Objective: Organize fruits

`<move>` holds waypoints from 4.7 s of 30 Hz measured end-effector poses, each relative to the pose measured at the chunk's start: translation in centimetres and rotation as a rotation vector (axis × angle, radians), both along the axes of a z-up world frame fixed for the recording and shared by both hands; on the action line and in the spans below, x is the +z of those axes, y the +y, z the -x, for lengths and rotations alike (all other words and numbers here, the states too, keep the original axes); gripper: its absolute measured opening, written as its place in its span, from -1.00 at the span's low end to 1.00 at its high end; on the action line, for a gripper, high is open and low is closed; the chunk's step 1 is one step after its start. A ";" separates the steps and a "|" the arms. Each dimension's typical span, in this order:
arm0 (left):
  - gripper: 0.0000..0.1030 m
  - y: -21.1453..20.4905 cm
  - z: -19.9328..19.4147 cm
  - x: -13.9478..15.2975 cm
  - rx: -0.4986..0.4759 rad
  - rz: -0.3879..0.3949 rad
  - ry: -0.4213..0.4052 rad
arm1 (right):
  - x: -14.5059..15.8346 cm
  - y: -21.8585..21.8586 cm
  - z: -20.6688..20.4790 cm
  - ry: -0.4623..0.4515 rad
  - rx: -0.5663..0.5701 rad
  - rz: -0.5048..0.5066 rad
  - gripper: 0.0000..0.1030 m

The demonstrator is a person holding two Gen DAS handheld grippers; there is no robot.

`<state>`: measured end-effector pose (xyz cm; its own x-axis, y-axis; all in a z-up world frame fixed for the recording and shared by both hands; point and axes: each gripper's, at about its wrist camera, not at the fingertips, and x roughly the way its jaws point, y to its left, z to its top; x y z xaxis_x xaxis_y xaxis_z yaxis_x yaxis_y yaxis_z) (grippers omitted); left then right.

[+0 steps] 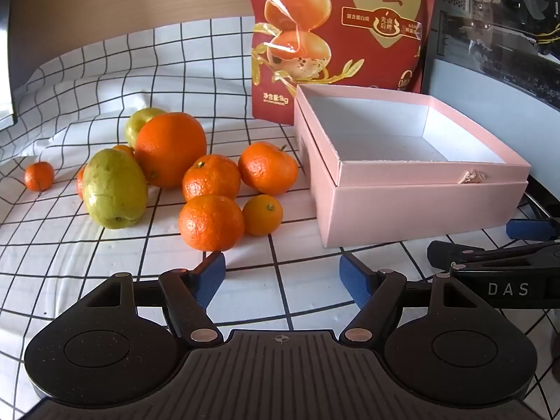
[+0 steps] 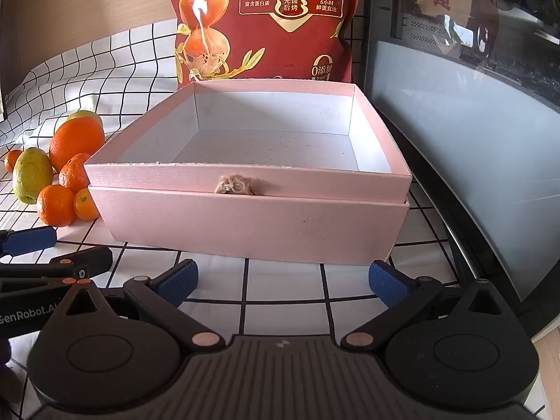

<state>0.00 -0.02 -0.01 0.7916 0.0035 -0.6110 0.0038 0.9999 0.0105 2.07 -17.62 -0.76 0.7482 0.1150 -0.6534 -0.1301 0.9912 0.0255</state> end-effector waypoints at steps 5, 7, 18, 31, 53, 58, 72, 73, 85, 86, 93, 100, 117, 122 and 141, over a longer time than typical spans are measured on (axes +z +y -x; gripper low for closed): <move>0.52 0.0 0.0 0.0 0.000 0.001 0.000 | 0.0 0.0 0.0 0.000 0.000 0.000 1.00; 0.52 0.0 0.0 0.0 0.000 0.001 0.000 | 0.0 0.0 0.0 0.000 0.000 0.000 1.00; 0.52 0.0 0.0 0.0 0.000 0.001 0.000 | 0.1 0.0 0.0 0.000 0.001 0.000 1.00; 0.52 0.0 0.0 0.0 0.001 0.002 0.000 | 0.1 0.0 0.0 0.000 0.001 0.001 1.00; 0.53 0.0 -0.1 0.0 0.005 -0.005 0.000 | 0.1 0.0 0.1 -0.001 0.001 0.000 1.00; 0.53 -0.1 0.0 -0.1 0.006 -0.007 0.000 | 0.1 0.0 0.1 -0.001 0.001 0.000 1.00; 0.54 -0.1 0.0 -0.1 0.006 -0.004 0.000 | 0.1 0.0 0.1 0.000 0.001 0.000 1.00; 0.54 -0.1 0.0 -0.1 0.006 -0.005 0.000 | 0.1 0.0 0.1 0.000 0.001 0.000 1.00; 0.54 -0.1 0.0 -0.1 0.006 -0.004 0.000 | 0.1 0.0 0.1 -0.001 0.001 0.000 1.00; 0.54 -0.1 0.0 -0.1 0.006 -0.004 0.000 | 0.1 0.0 0.1 -0.001 0.001 0.000 1.00; 0.53 -0.1 0.0 0.0 0.006 -0.005 0.000 | -0.1 -0.2 -0.2 0.013 0.034 0.004 1.00; 0.54 -0.1 0.0 0.0 0.007 -0.005 0.000 | 0.2 -0.4 0.9 0.059 0.121 0.010 1.00; 0.38 8.1 4.8 4.5 -0.018 0.324 -0.175 | 1.2 1.2 2.9 0.095 0.315 0.087 0.86; 0.38 14.8 4.2 5.8 0.160 0.456 -0.217 | 4.2 3.7 6.2 -0.124 0.375 0.163 0.82; 0.37 19.1 4.8 9.7 0.200 0.268 -0.274 | 9.3 15.7 -4.6 0.029 0.489 -0.194 0.80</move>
